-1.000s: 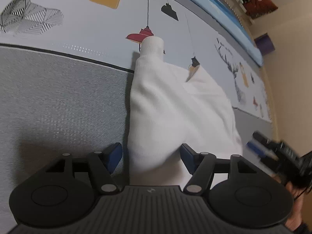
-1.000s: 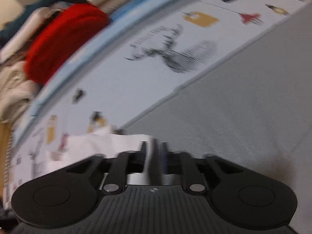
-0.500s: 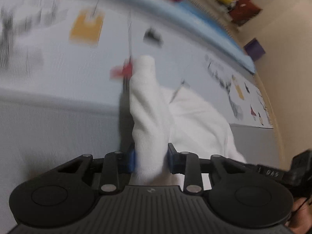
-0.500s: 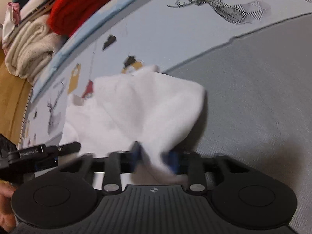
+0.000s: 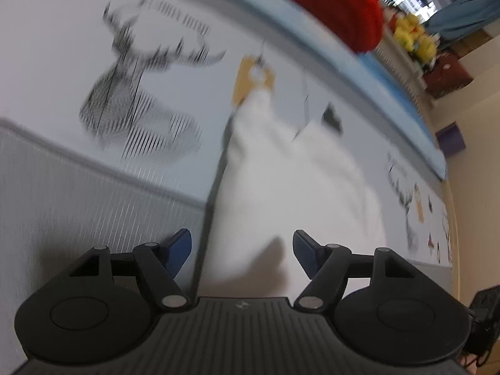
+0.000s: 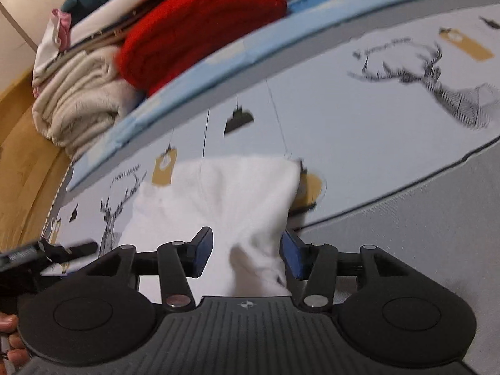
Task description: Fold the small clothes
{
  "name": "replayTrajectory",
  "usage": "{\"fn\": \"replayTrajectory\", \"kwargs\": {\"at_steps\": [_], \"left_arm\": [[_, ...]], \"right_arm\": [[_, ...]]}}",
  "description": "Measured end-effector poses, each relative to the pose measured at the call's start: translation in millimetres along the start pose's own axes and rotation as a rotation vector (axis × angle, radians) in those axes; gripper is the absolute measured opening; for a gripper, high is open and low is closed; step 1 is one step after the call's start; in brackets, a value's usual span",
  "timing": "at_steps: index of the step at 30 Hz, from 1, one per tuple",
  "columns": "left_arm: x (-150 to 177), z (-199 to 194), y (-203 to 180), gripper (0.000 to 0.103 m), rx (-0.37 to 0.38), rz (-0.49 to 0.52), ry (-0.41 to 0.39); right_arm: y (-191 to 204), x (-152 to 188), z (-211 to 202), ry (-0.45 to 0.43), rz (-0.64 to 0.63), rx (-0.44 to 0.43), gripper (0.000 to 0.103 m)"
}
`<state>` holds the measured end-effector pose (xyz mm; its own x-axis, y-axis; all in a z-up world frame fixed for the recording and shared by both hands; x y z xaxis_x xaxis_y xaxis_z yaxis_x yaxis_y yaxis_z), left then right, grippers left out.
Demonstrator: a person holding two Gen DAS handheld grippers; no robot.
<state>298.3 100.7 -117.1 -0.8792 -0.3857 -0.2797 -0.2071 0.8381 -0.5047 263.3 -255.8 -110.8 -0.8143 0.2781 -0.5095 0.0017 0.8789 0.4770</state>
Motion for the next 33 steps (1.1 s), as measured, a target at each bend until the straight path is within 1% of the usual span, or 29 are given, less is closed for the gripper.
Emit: {"fn": "replayTrajectory", "kwargs": {"at_steps": [2,3,4,5,6,7,8,9,10,11,12,14,16,17,18,19,20,21,22,23,24,25,26,27,28,29,31,33], "left_arm": [[7.9,9.7,5.0,0.073,0.015,-0.019,0.055],[11.2,14.8,9.0,0.065,0.029,-0.034,0.076],[14.1,19.3,10.8,0.061,0.046,-0.055,0.086],[15.6,19.8,10.0,0.057,0.050,-0.057,0.080],[16.4,18.8,7.0,0.053,0.054,-0.036,0.069],[16.5,17.2,5.1,0.050,0.069,-0.030,0.065],[17.4,15.8,5.4,0.046,0.099,-0.048,0.069],[17.3,16.3,5.8,0.045,0.124,-0.067,0.076],[18.4,16.6,7.3,0.045,0.134,-0.073,0.083],[21.5,16.0,9.8,0.045,0.121,-0.063,0.088],[23.4,16.5,10.2,0.047,0.092,-0.040,0.092],[23.5,13.0,5.3,0.050,0.049,0.016,0.085],[26.3,6.1,2.0,0.050,0.025,0.062,0.078],[29.1,4.2,0.4,0.054,0.003,0.089,0.077],[32.7,2.5,-2.1,0.061,-0.037,0.126,0.076],[36.5,0.4,-4.2,0.065,-0.078,0.165,0.067],[40.4,-3.3,-6.3,0.069,-0.122,0.216,0.049],[45.9,-8.4,-10.9,0.069,-0.171,0.279,0.021],[52.2,-14.5,-18.0,0.069,-0.229,0.349,-0.016],[58.9,-22.4,-24.4,0.070,-0.274,0.415,-0.062],[65.4,-33.0,-30.8,0.075,-0.303,0.478,-0.113],[71.9,-44.8,-37.4,0.080,-0.314,0.528,-0.163],[76.6,-56.4,-43.6,0.088,-0.320,0.557,-0.210],[81.7,-72.6,-48.6,0.094,-0.326,0.568,-0.266],[84.5,-86.8,-52.3,0.096,-0.327,0.562,-0.311],[89.5,-101.8,-55.2,0.102,-0.321,0.550,-0.355],[105.1,-131.8,-62.2,0.103,-0.293,0.525,-0.442],[122.7,-157.4,-70.7,0.103,-0.260,0.517,-0.489]], "right_arm": [[-4.5,9.9,11.2,0.104,0.001,0.027,0.055],[-5.9,15.4,14.6,0.146,0.003,0.044,0.055],[-7.4,19.6,18.2,0.170,0.006,0.055,0.055],[-7.7,21.6,18.2,0.180,0.007,0.053,0.054],[-5.6,22.0,16.3,0.177,0.002,0.043,0.051],[-2.1,20.6,12.4,0.160,-0.011,0.025,0.031],[2.3,18.2,6.6,0.128,-0.023,0.009,0.022],[6.1,14.8,-1.2,0.078,-0.031,-0.009,0.021],[7.6,12.4,-7.0,0.042,-0.037,-0.021,0.019],[8.3,10.8,-11.3,0.016,-0.038,-0.025,0.019],[7.7,9.2,-11.9,0.011,-0.034,-0.021,0.019],[3.6,12.1,-8.2,0.054,-0.023,-0.002,0.021],[0.8,20.5,-5.6,0.124,-0.042,0.029,0.025],[-1.7,25.3,-3.2,0.162,-0.067,0.073,0.027],[-4.8,29.0,-0.8,0.186,-0.079,0.119,0.029],[-9.7,32.5,-0.4,0.209,-0.074,0.161,0.029],[-16.6,35.4,-3.2,0.227,-0.054,0.197,0.030],[-20.9,36.5,-8.2,0.226,-0.034,0.202,0.031],[-22.6,36.5,-16.1,0.208,-0.014,0.196,0.033],[-21.2,35.6,-27.8,0.171,-0.016,0.200,0.032],[-17.4,35.2,-38.7,0.133,-0.040,0.220,0.033],[-11.4,35.5,-53.0,0.081,-0.090,0.243,0.033],[-6.6,36.5,-66.3,0.035,-0.136,0.260,0.033],[0.0,38.8,-81.4,-0.015,-0.181,0.279,0.034],[6.5,39.7,-93.9,-0.053,-0.211,0.293,0.039],[12.7,41.9,-107.9,-0.092,-0.236,0.296,0.044],[23.0,46.5,-138.1,-0.178,-0.258,0.279,0.051],[32.4,57.1,-165.3,-0.240,-0.262,0.267,0.053]]}}
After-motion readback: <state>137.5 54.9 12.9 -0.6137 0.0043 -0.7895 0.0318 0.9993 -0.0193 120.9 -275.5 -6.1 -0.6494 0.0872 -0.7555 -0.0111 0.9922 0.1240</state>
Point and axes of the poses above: each gripper's, at about its wrist camera, not at the fingertips, and z roughly the way its jaws point, y to its left, x to its underside, the point moved 3 cm from there along z, roughly the way its jaws point, and after that the axes turned 2 degrees about -z, right-handed, at the moved point
